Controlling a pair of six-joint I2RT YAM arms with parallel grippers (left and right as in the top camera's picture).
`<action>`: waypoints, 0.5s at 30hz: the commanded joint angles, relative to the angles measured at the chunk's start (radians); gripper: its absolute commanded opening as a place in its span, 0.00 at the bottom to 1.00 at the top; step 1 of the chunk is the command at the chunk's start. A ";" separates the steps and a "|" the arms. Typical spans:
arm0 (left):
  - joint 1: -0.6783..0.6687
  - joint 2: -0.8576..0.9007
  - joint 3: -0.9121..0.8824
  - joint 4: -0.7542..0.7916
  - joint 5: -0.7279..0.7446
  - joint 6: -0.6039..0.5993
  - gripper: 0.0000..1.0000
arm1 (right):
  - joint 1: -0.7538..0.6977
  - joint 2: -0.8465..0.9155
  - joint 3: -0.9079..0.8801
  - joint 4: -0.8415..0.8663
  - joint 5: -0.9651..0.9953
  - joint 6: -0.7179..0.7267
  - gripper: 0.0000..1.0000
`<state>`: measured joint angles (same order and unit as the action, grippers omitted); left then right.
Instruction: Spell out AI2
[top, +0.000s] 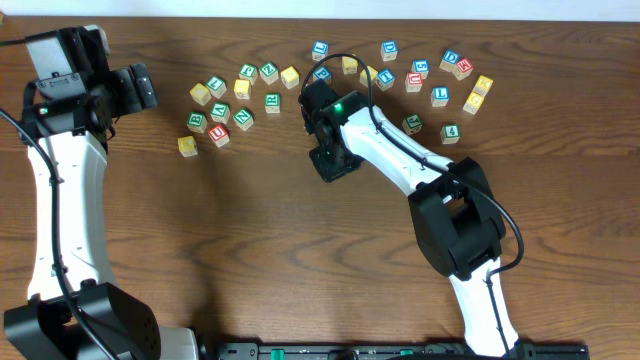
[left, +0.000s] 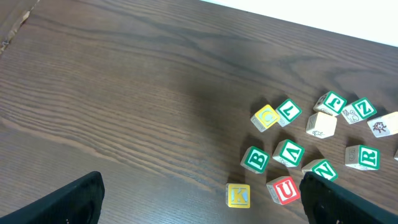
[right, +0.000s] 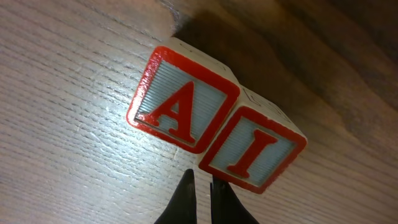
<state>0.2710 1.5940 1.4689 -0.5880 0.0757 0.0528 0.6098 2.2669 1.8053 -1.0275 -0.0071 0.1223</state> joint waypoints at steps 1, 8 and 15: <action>-0.002 -0.006 0.023 -0.003 -0.002 0.006 0.99 | -0.003 -0.037 -0.003 0.008 0.009 0.011 0.04; -0.002 -0.006 0.023 -0.003 -0.002 0.006 0.99 | -0.004 -0.037 -0.003 0.018 0.016 0.011 0.04; -0.002 -0.006 0.023 -0.003 -0.002 0.006 0.99 | -0.004 -0.038 -0.003 0.018 0.010 0.010 0.03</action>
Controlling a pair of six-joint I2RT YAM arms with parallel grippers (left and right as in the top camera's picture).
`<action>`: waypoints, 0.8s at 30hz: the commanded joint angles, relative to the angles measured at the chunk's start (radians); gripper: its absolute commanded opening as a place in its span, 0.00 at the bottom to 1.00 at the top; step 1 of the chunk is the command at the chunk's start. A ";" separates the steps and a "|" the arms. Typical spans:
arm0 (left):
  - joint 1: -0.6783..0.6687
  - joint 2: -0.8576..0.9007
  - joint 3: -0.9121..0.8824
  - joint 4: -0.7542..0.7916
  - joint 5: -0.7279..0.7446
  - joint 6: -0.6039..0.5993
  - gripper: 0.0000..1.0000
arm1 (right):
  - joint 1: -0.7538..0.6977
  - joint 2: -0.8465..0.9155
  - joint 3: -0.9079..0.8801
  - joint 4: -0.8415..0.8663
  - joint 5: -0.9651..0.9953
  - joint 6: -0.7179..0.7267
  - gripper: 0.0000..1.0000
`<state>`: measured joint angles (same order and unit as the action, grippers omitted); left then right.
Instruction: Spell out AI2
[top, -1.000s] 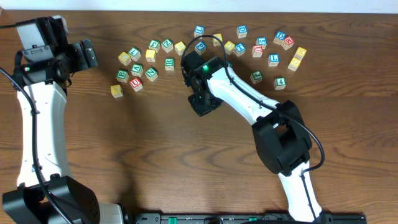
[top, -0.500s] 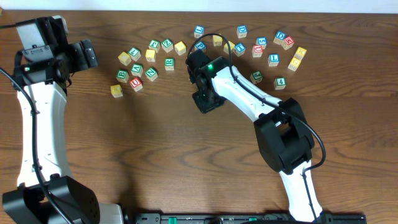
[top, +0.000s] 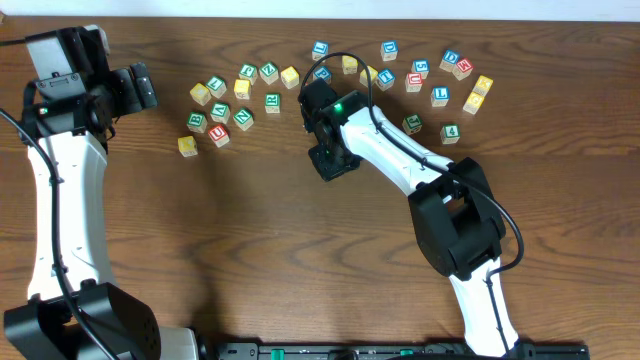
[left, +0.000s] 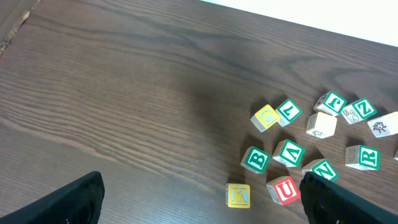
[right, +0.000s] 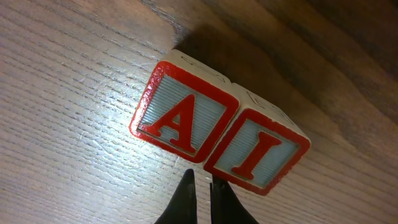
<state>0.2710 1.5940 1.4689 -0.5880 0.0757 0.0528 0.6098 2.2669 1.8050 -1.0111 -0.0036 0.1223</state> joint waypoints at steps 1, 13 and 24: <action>-0.002 -0.006 0.023 -0.003 -0.002 0.006 0.99 | -0.004 -0.039 0.001 -0.004 -0.017 -0.005 0.04; -0.002 -0.006 0.023 -0.003 -0.002 0.006 0.99 | -0.086 -0.252 0.062 -0.012 -0.048 0.025 0.24; -0.002 -0.006 0.023 -0.003 -0.002 0.006 0.99 | -0.273 -0.317 0.062 0.090 -0.059 0.049 0.99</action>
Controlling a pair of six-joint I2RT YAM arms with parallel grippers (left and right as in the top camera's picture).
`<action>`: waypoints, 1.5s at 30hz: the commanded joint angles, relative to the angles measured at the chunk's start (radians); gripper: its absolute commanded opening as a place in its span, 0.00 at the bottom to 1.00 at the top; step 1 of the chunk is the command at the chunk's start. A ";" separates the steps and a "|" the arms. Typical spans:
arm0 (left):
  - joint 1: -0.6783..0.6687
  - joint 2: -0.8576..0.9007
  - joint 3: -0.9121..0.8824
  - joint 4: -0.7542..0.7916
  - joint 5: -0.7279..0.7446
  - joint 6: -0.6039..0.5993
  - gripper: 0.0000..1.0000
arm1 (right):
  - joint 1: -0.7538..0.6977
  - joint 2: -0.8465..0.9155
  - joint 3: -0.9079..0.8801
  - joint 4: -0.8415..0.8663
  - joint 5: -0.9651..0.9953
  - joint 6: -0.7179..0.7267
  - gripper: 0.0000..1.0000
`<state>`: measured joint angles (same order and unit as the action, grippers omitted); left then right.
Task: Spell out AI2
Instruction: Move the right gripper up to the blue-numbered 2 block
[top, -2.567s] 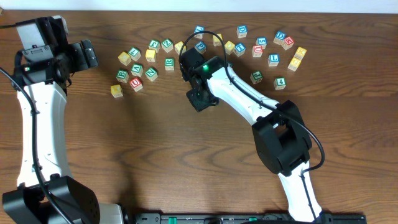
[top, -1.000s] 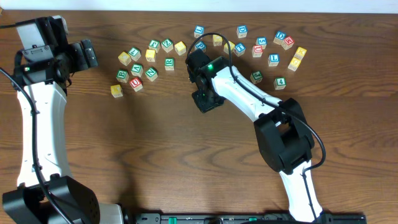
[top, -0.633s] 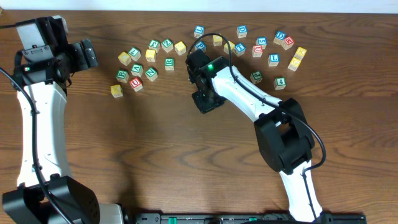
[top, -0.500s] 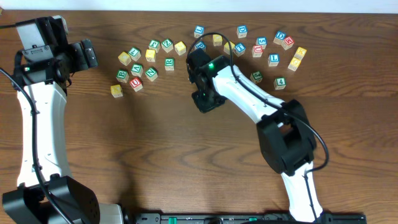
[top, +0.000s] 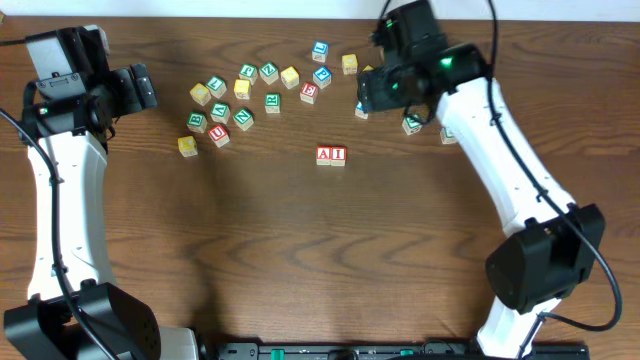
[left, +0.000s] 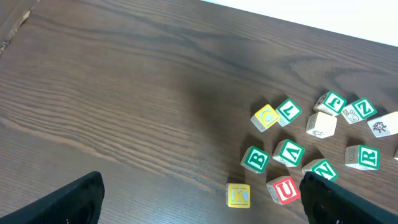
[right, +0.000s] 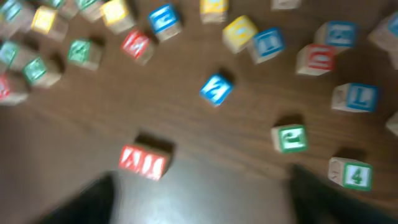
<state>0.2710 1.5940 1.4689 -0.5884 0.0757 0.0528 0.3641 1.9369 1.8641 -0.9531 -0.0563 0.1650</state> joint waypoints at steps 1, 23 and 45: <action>-0.002 -0.006 0.023 -0.003 -0.002 0.006 0.99 | -0.034 0.013 0.003 0.048 -0.006 0.006 0.99; -0.002 -0.006 0.023 -0.003 -0.002 0.006 0.99 | -0.043 0.027 0.002 0.145 -0.002 0.103 0.86; -0.002 -0.006 0.023 -0.003 -0.002 0.006 0.99 | -0.012 0.291 0.217 0.065 -0.001 0.271 0.99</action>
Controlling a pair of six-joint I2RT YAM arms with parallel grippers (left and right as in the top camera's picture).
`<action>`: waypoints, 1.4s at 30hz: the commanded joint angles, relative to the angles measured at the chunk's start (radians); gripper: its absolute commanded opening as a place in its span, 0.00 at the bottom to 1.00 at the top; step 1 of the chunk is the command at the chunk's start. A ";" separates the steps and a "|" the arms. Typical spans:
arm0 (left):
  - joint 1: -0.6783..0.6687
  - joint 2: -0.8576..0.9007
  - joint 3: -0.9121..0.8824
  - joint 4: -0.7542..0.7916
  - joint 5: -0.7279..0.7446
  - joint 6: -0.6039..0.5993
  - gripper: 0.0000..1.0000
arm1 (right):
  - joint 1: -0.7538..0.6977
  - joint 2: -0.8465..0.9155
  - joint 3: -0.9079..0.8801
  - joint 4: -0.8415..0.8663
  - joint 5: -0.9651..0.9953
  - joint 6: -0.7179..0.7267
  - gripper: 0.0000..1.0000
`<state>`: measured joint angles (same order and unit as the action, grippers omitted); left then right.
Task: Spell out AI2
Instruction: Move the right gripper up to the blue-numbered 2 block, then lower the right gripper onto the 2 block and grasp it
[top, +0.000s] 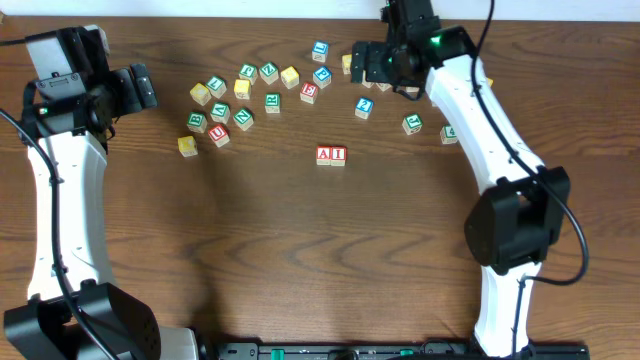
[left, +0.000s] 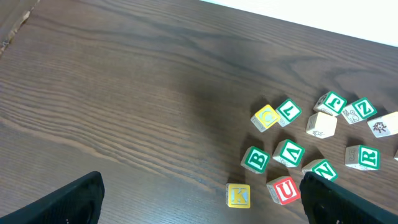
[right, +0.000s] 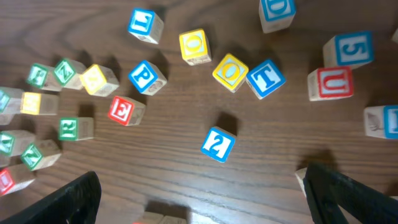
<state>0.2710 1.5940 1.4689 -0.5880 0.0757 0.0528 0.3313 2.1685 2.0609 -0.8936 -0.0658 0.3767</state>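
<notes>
Red-edged blocks A and I lie side by side mid-table, reading AI. A blue 2 block lies alone behind them to the right, and it sits near the middle of the right wrist view as the 2 block. My right gripper hovers open above the back row of blocks, beyond the 2; its open jaws frame the right gripper view with nothing between them. Only the top edge of the AI pair shows there. My left gripper is open at the far left, empty.
Loose letter blocks are scattered along the back: a green and yellow cluster on the left, and blue, red and yellow ones on the right. A yellow K and a red U lie nearest my left gripper.
My right gripper has shifted a little toward the table's back edge and its view has sharpened, with the blue 2 block now near its middle. No block moved. The left arm is unchanged.
My right gripper was low at the A and I blocks, fingers close together, with the two blocks touching. Half a second later it was still there. Then it was up at the back right over the loose blocks, open, and now hovers near the blue 2.
</notes>
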 joint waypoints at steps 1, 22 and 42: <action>-0.002 -0.006 0.023 -0.003 -0.002 0.006 0.99 | 0.022 0.072 0.020 0.014 0.014 0.079 0.99; -0.002 -0.006 0.023 -0.003 -0.002 0.006 0.99 | 0.024 0.188 0.018 0.042 0.078 0.257 0.76; -0.002 -0.006 0.023 -0.003 -0.002 0.006 0.99 | 0.027 0.273 -0.001 0.078 0.105 0.280 0.64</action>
<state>0.2710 1.5940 1.4689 -0.5880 0.0757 0.0528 0.3531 2.4126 2.0644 -0.8169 0.0231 0.6445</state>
